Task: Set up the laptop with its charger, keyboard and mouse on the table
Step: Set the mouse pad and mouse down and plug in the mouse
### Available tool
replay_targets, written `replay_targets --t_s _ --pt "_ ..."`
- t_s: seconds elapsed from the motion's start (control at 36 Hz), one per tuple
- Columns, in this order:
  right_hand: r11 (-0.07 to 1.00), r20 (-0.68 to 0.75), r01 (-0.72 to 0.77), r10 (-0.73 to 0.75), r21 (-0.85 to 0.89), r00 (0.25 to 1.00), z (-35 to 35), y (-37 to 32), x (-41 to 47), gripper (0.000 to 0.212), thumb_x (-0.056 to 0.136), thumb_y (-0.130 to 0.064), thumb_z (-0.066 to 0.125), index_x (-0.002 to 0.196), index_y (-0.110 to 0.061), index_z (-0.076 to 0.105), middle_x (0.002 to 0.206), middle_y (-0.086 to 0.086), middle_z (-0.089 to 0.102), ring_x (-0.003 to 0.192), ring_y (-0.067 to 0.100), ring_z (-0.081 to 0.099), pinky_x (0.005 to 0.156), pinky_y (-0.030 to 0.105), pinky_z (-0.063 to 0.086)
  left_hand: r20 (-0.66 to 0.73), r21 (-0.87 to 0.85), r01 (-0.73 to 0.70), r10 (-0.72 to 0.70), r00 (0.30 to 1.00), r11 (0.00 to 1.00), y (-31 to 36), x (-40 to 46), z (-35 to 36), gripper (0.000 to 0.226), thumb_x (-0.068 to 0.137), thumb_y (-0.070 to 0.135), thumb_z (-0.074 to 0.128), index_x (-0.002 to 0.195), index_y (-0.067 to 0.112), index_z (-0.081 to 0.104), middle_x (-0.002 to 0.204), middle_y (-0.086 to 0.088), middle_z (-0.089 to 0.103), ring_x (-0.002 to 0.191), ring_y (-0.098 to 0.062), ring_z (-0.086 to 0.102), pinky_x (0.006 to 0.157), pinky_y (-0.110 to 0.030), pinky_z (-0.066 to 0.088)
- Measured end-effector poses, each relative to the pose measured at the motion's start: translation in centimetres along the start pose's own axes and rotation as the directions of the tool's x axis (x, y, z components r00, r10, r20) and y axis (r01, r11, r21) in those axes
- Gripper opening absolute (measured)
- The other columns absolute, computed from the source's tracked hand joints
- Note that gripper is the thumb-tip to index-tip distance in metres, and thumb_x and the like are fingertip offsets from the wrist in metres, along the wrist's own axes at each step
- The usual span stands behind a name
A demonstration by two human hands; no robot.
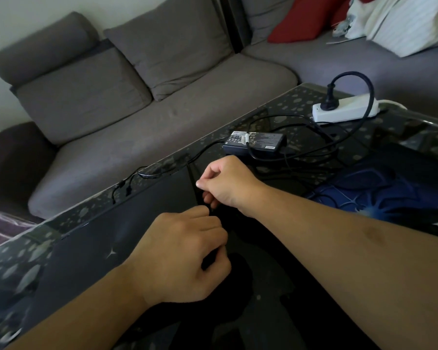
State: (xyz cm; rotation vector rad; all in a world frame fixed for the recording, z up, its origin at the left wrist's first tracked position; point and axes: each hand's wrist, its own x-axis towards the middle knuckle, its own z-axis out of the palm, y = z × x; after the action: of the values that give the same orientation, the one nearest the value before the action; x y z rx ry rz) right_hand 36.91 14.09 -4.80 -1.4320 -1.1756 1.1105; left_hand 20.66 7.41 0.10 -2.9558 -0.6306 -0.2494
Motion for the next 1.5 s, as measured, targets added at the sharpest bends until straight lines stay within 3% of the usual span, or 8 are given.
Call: replay_targets --t_s 0.25,0.53,0.69,0.89,1.08,1.28,1.42,1.5 --pt "0.997 -0.001 -0.074 0.074 0.007 0.997 -0.1 0.3 -0.4 0.015 0.099 -0.008 0.070 0.086 -0.002 0.073 0.057 0.006 0.071 0.046 0.018 0.066 0.050 0.024 0.057 0.191 0.038 0.032 -0.039 0.981 0.999 -0.6 -0.5 0.3 0.038 0.093 0.062 0.048 0.075 0.031 0.063 0.077 0.014 0.058 0.074 -0.008 0.052 0.059 -0.034 0.048" --pt "0.994 -0.017 -0.052 0.054 0.093 0.998 1.0 -0.1 1.0 0.013 0.095 -0.010 0.077 0.083 -0.005 0.075 0.062 0.009 0.074 0.060 0.025 0.073 0.066 0.038 0.065 0.089 0.105 0.056 -0.065 0.994 0.993 -1.4 0.1 0.3 0.031 0.083 0.049 0.058 0.061 0.027 0.055 0.064 0.012 0.054 0.069 -0.011 0.046 0.049 -0.029 0.039" --pt "0.973 -0.053 -0.168 0.162 -0.161 0.985 -0.6 -1.6 1.1 0.014 0.095 -0.013 0.064 0.090 -0.004 0.074 0.079 0.010 0.080 0.048 0.017 0.061 0.042 0.021 0.043 0.054 0.133 0.105 -0.113 0.992 0.986 -1.6 1.1 1.4 0.033 0.084 0.052 0.055 0.063 0.027 0.058 0.068 0.011 0.057 0.072 -0.012 0.048 0.051 -0.027 0.038" --pt "0.695 -0.216 -0.134 -0.032 -0.706 0.976 -5.1 -3.3 0.1 0.019 0.080 -0.023 0.066 0.092 -0.013 0.056 0.086 0.002 0.059 0.074 0.023 0.057 0.067 0.033 0.049 0.031 0.095 0.126 -0.129 0.991 0.987 -1.9 1.5 3.0 0.032 0.086 0.054 0.054 0.068 0.029 0.061 0.072 0.013 0.058 0.077 -0.008 0.047 0.050 -0.027 0.041" --pt "0.706 -0.229 -0.125 -0.053 -0.697 0.972 -6.4 -3.1 -0.4 0.038 0.085 -0.025 0.067 0.121 -0.012 0.067 0.091 0.003 0.058 0.085 0.026 0.059 0.068 0.034 0.052 -0.024 0.037 0.133 -0.132 0.991 0.990 -1.5 1.0 3.2 0.022 0.086 0.051 0.063 0.078 0.031 0.065 0.083 0.015 0.061 0.078 -0.006 0.051 0.052 -0.028 0.047" --pt "0.679 -0.257 -0.124 -0.098 -0.723 0.961 -6.5 -3.2 -1.0 0.031 0.085 -0.021 0.066 0.115 -0.012 0.065 0.083 0.003 0.054 0.081 0.029 0.058 0.067 0.034 0.048 0.002 -0.062 0.183 -0.183 0.983 0.981 -1.3 0.1 3.4 0.021 0.095 0.053 0.059 0.095 0.033 0.065 0.105 0.018 0.054 0.091 -0.002 0.055 0.064 -0.023 0.051" --pt "0.454 -0.158 -0.038 -0.231 -0.890 0.960 -6.1 -3.5 -1.8 0.040 0.085 -0.024 0.071 0.123 -0.013 0.069 0.127 0.014 0.060 0.121 0.038 0.052 0.099 0.045 0.048 0.031 -0.172 0.280 -0.278 0.960 0.945 -1.1 -0.5 3.0 0.024 0.102 0.054 0.049 0.107 0.036 0.064 0.109 0.022 0.053 0.099 0.002 0.055 0.079 -0.019 0.049" --pt "0.462 -0.120 0.036 -0.305 -0.886 0.945 -5.7 -4.4 -2.3 0.034 0.085 -0.021 0.074 0.118 -0.015 0.071 0.127 0.012 0.060 0.121 0.034 0.053 0.101 0.046 0.051 0.034 -0.290 0.390 -0.397 0.917 0.874 -1.2 -1.0 2.4 0.012 0.102 0.040 0.055 0.112 0.037 0.061 0.107 0.024 0.053 0.096 0.003 0.056 0.077 -0.013 0.044"
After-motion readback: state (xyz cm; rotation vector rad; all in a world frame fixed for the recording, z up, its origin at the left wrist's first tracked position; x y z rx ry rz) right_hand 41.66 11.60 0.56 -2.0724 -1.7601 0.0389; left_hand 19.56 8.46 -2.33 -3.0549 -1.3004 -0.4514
